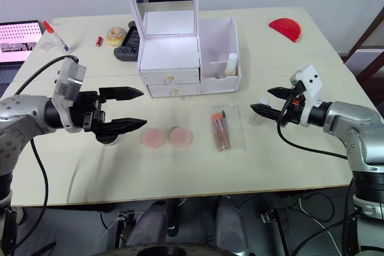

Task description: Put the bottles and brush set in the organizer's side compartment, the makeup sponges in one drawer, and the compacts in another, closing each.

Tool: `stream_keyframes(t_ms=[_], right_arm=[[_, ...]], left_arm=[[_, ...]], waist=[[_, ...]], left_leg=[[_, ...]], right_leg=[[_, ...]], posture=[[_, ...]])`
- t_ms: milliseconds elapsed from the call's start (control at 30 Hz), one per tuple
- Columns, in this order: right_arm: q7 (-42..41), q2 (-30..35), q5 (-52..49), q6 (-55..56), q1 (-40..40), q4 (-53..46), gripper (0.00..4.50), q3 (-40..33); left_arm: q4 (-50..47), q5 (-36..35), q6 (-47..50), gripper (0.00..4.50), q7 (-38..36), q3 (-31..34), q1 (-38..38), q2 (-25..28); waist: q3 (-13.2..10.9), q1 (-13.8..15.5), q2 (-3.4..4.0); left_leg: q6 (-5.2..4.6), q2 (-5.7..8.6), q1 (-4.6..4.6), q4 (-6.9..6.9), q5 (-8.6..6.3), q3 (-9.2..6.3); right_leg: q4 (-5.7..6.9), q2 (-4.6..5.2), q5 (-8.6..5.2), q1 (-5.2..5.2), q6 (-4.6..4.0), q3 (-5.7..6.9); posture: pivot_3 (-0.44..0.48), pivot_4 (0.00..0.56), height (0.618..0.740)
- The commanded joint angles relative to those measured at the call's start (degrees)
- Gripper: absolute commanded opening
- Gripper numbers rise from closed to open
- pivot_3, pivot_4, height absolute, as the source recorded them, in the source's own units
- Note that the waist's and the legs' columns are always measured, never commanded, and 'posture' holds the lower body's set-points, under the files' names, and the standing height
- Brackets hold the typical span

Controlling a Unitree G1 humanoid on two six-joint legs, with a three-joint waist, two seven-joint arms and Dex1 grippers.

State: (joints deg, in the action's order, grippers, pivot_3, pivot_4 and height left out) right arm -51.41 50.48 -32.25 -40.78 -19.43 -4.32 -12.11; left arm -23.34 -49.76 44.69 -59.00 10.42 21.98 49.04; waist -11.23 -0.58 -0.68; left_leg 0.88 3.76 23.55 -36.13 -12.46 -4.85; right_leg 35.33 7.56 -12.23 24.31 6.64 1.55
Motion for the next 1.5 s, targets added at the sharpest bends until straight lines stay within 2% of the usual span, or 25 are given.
stream_keyframes(t_ms=[33,400,500,667,700,967,1233,1367,1500], right_arm=[[-0.05,-0.05,-0.44,0.17,0.01,-0.38,4.48,-1.65],[0.73,-0.24,-0.72,-0.67,-0.07,-0.21,4.48,-1.63],[0.83,-0.32,-0.7,-0.81,-0.19,-0.16,3.7,-1.56],[0.98,-0.39,-0.89,-1.09,-0.08,-0.23,1.16,-1.81],[0.93,-0.32,-0.95,-1.13,0.03,-0.34,1.06,-1.89],[0.61,0.0,-2.28,-1.61,0.25,-1.84,1.06,-3.13],[0.64,2.24,-5.78,-5.11,-4.72,-4.19,1.06,-5.94],[-0.24,4.28,-8.38,-8.53,-11.36,-5.67,1.06,-5.46],[0.58,3.1,-10.66,-12.95,-21.99,-4.92,1.06,-2.0]], left_arm=[[-1.44,-1.32,0.0,4.5,0.28,1.52,-0.27,0.42],[-1.14,-1.65,-0.4,4.5,0.54,1.28,-0.45,0.43],[-0.9,-1.55,-0.48,4.5,0.49,1.17,-0.32,0.36],[-0.69,-1.49,-0.47,4.5,0.53,1.09,-0.22,0.28],[-0.74,-1.43,-0.49,4.5,0.54,1.09,-0.23,0.33],[-1.25,-1.95,-0.11,4.5,0.81,1.36,-0.72,0.32],[0.13,-1.28,-0.49,4.5,0.64,1.84,-0.32,0.77],[1.05,-0.89,-0.52,4.5,0.78,2.89,-0.33,1.73],[1.55,-1.58,-0.1,4.5,1.01,4.67,-0.05,2.86]], waist=[[0.0,-0.01,0.0],[0.0,0.0,0.0],[0.0,0.0,0.0],[0.0,0.0,0.0],[0.0,0.0,0.0],[0.0,-0.01,0.0],[0.0,-0.04,0.0],[0.0,-0.09,0.01],[0.0,-0.22,0.01]], left_leg=[[0.0,0.0,0.0,0.0,0.0,0.0],[0.0,0.0,0.0,-0.01,0.0,0.0],[0.0,0.0,0.0,-0.01,0.0,0.01],[0.0,0.0,0.0,-0.01,0.0,0.0],[0.0,0.0,0.0,-0.01,0.0,0.01],[0.0,0.0,0.0,-0.01,0.0,0.01],[-0.01,0.0,0.0,-0.02,0.0,0.01],[-0.01,-0.01,-0.01,-0.01,0.0,0.0],[0.0,-0.03,-0.01,0.0,0.0,0.0]], right_leg=[[0.0,0.0,0.0,0.0,0.0,0.0],[0.01,0.0,0.0,0.0,0.0,0.0],[0.01,0.0,0.0,0.0,0.0,0.0],[0.01,0.0,0.0,0.0,0.0,0.0],[0.01,0.0,0.0,0.0,0.0,0.0],[0.02,-0.01,0.0,0.0,0.0,0.0],[0.03,-0.01,0.01,0.0,0.0,0.0],[0.03,-0.01,0.0,0.01,0.0,0.0],[0.02,-0.03,0.0,0.02,0.0,0.0]], posture=[[0.0,0.15,0.737],[0.0,0.15,0.737],[0.0,0.15,0.737],[0.0,0.15,0.737],[0.0,0.15,0.737],[0.0,0.15,0.737],[0.0,0.15,0.737],[0.0,0.15,0.737],[0.0,0.15,0.737]])
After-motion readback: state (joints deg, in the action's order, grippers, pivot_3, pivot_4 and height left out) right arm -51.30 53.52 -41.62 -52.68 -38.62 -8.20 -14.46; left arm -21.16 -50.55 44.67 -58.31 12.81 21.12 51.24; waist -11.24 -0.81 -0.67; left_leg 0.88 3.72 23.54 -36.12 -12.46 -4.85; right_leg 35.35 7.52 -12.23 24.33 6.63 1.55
